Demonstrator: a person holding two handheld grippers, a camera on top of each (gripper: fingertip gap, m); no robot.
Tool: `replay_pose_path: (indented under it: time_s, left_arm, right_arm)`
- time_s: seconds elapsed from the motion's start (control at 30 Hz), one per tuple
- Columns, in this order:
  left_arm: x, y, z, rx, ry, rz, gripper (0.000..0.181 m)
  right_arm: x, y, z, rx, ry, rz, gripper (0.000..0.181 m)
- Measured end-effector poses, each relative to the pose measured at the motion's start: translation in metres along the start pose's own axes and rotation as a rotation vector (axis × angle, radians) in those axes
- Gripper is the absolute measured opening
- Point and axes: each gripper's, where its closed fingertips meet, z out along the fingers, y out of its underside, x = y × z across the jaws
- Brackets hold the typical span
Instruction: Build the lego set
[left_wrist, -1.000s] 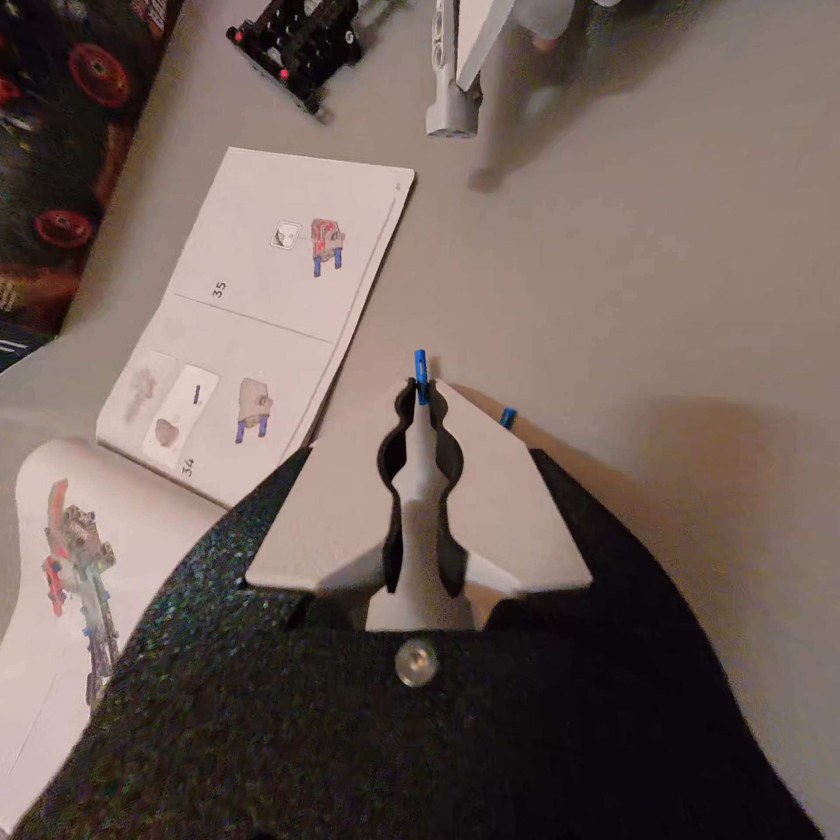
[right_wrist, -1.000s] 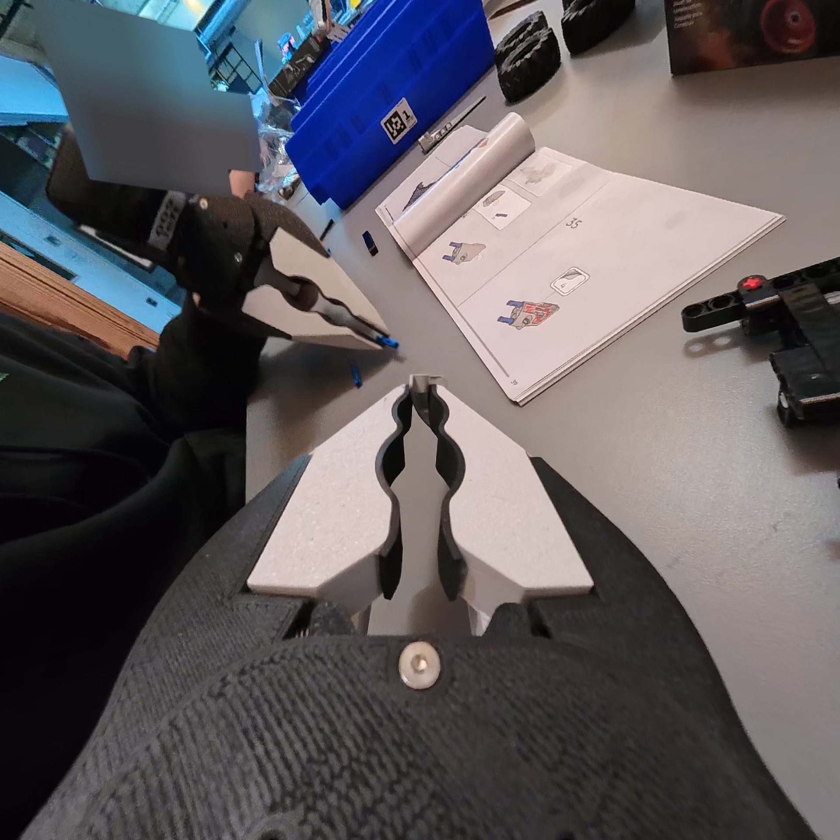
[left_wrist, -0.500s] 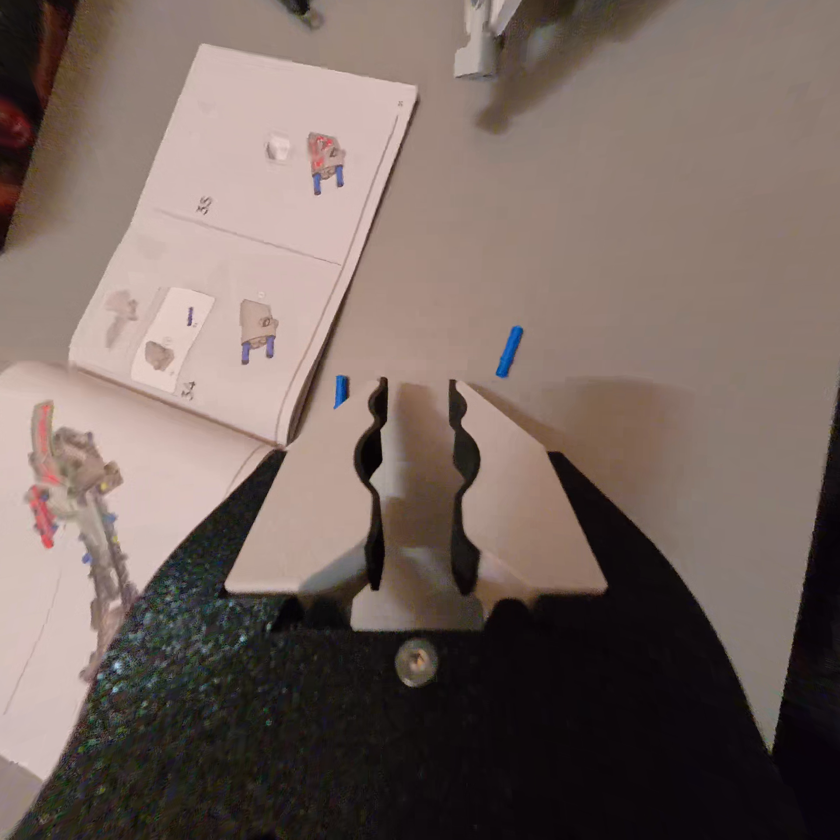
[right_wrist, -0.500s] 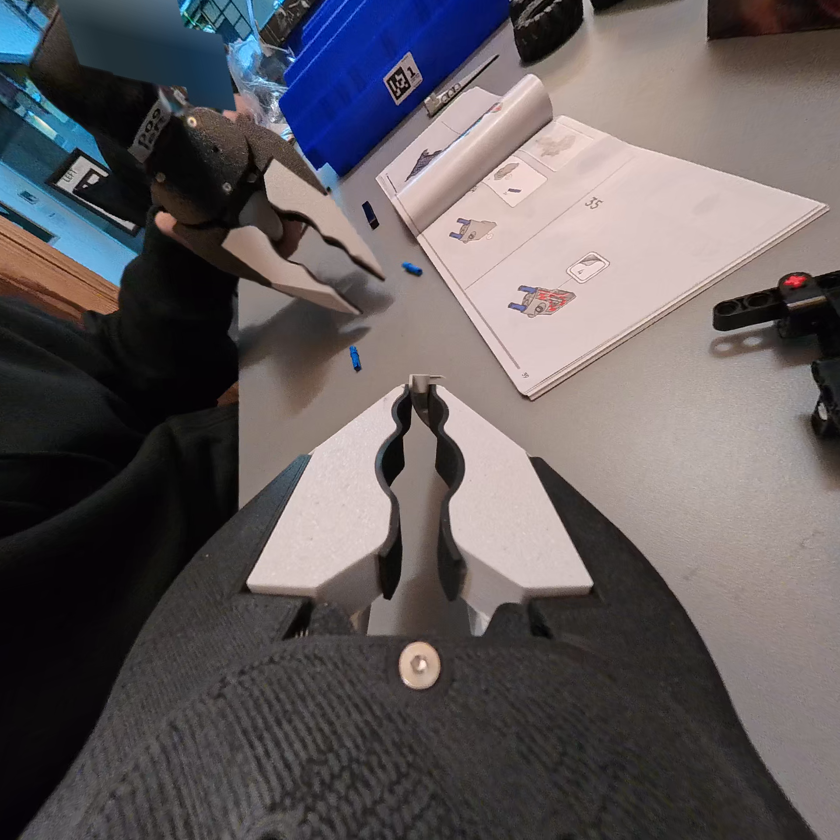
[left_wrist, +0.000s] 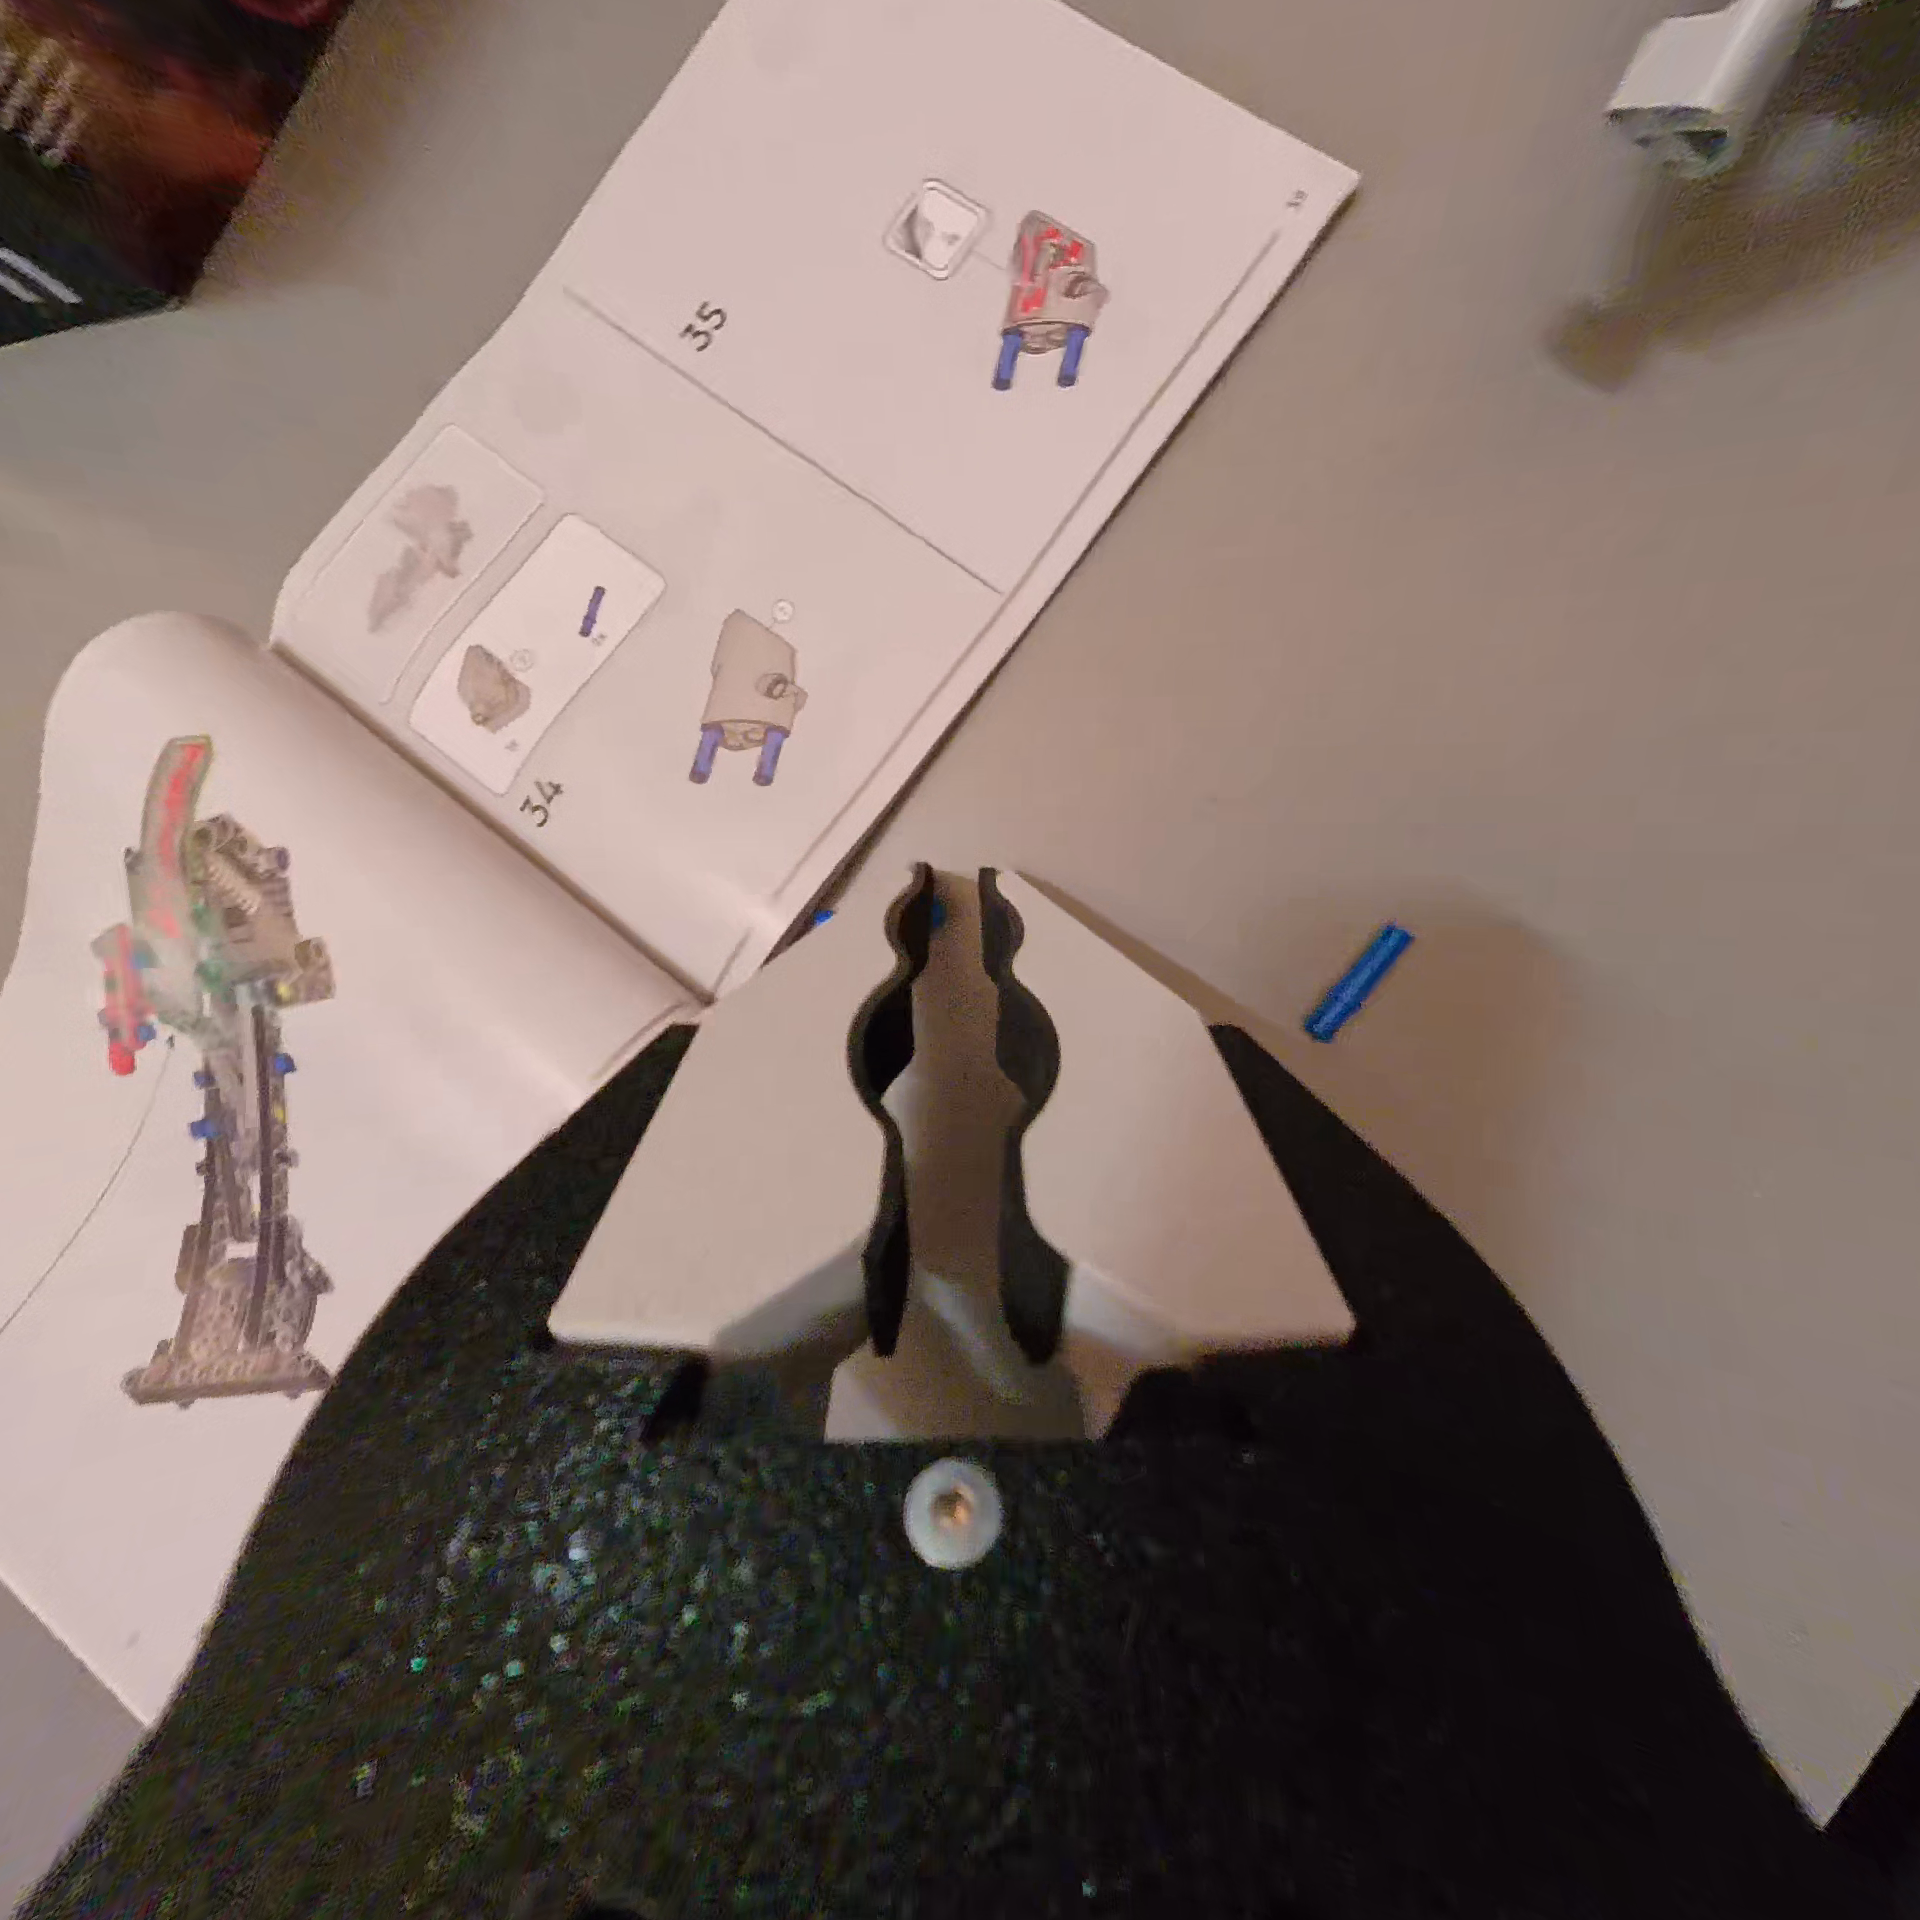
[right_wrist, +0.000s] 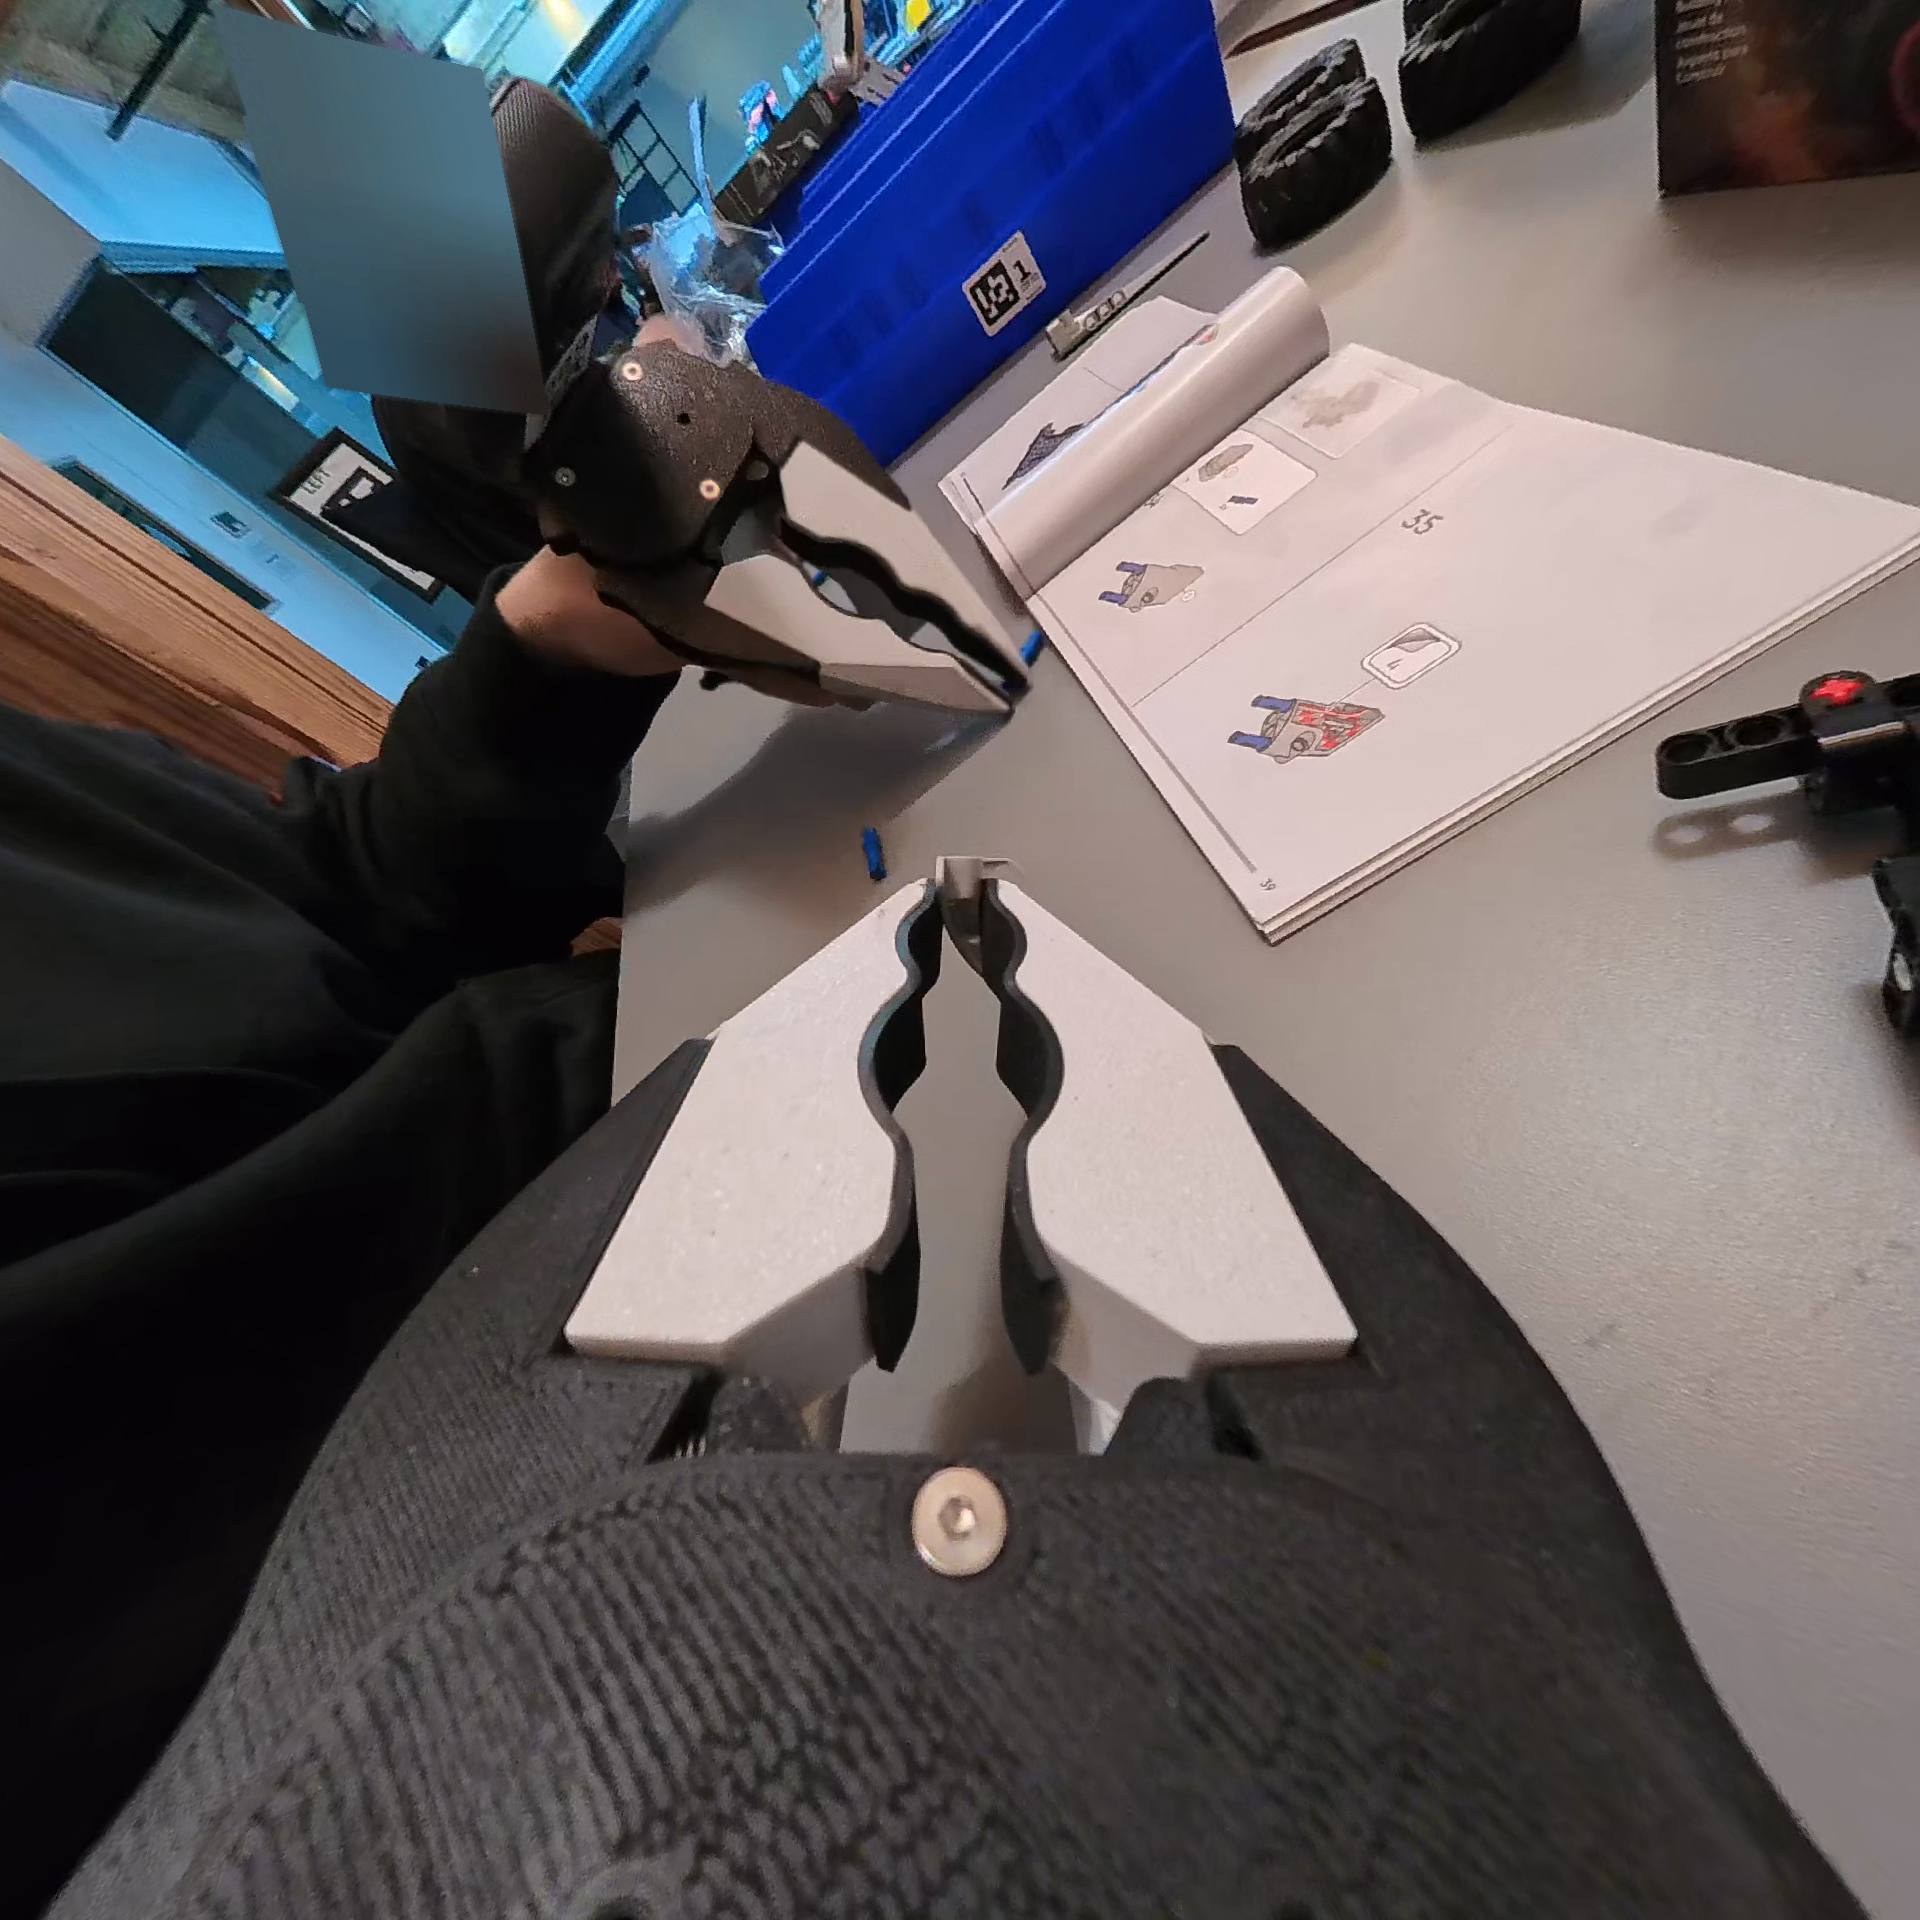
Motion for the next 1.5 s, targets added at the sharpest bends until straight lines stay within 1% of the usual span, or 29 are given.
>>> replay_pose_path:
  time_s: [0.07, 0.13, 0.2, 0.3, 0.4, 0.5, 0.57, 0.67, 0.77, 0.87, 0.97, 1.07, 1.13, 1.17, 1.2, 1.23, 1.3, 1.37, 1.43, 1.5]
  left_arm:
    - [0.008, 0.001, -0.002, 0.008, 0.051, 0.047, 0.005]
    - [0.014, -0.002, -0.008, 0.042, 0.095, 0.035, 0.014]
    - [0.033, -0.005, -0.019, 0.109, 0.21, 0.055, 0.013]
    - [0.053, 0.006, -0.029, 0.114, 0.313, 0.1, 0.015]
    - [0.058, 0.019, -0.03, 0.116, 0.322, 0.16, 0.016]
    - [0.064, 0.023, -0.028, 0.139, 0.367, 0.173, 0.016]
    - [0.062, 0.023, -0.026, 0.149, 0.35, 0.173, 0.015]
    - [0.064, 0.017, -0.025, 0.168, 0.36, 0.171, 0.016]
    - [0.073, 0.011, -0.025, 0.18, 0.355, 0.255, 0.014]
    - [0.073, 0.014, -0.021, 0.121, 0.323, 0.305, 0.012]
    - [0.083, 0.012, -0.02, 0.133, 0.356, 0.346, 0.007]
    - [0.084, 0.017, -0.024, 0.132, 0.37, 0.412, 0.003]
    - [0.078, 0.024, -0.028, 0.123, 0.355, 0.452, 0.002]
    - [0.072, 0.027, -0.031, 0.117, 0.332, 0.448, 0.006]
    - [0.064, 0.027, -0.034, 0.118, 0.305, 0.42, 0.017]
    - [0.058, 0.026, -0.038, 0.13, 0.284, 0.374, 0.023]
    - [0.049, 0.022, -0.047, 0.167, 0.254, 0.259, 0.019]
    - [0.041, 0.026, -0.051, 0.161, 0.222, 0.19, 0.016]
    - [0.026, 0.031, -0.049, 0.142, 0.125, 0.163, 0.016]
    - [0.005, 0.025, -0.043, 0.155, -0.008, 0.168, 0.014]
  right_arm:
    - [0.0, 0.0, 0.0, 0.001, -0.003, 0.0, 0.004]
    - [-0.001, -0.001, 0.0, 0.004, -0.007, 0.0, 0.005]
    - [-0.001, -0.001, -0.001, 0.005, -0.011, 0.002, 0.004]
    - [-0.001, -0.001, -0.001, 0.006, -0.014, 0.004, 0.004]
    - [-0.001, -0.001, 0.0, 0.003, -0.016, 0.006, 0.005]
    - [-0.001, 0.001, 0.001, -0.008, -0.012, 0.008, 0.005]
    - [0.0, 0.001, 0.002, -0.013, -0.005, 0.008, 0.005]
    - [0.001, 0.002, 0.002, -0.016, -0.001, 0.01, 0.005]
    - [0.002, 0.002, 0.002, -0.021, 0.004, 0.012, 0.005]
    - [0.002, 0.003, 0.003, -0.029, 0.007, 0.008, 0.005]
    - [0.001, 0.004, 0.004, -0.035, 0.008, 0.005, 0.005]
    - [0.001, 0.003, 0.003, -0.029, 0.005, 0.006, 0.005]
    - [0.001, 0.003, 0.002, -0.024, 0.002, 0.006, 0.005]
    - [0.001, 0.003, 0.002, -0.023, 0.001, 0.007, 0.005]
    - [0.001, 0.003, 0.002, -0.023, 0.001, 0.007, 0.005]
    - [0.0, 0.003, 0.002, -0.023, 0.0, 0.006, 0.005]
    - [0.0, 0.003, 0.002, -0.025, -0.002, 0.006, 0.005]
    - [0.0, 0.003, 0.003, -0.027, -0.003, 0.008, 0.005]
    - [0.001, 0.004, 0.003, -0.03, -0.004, 0.011, 0.005]
    - [0.001, 0.004, 0.003, -0.03, -0.004, 0.015, 0.004]
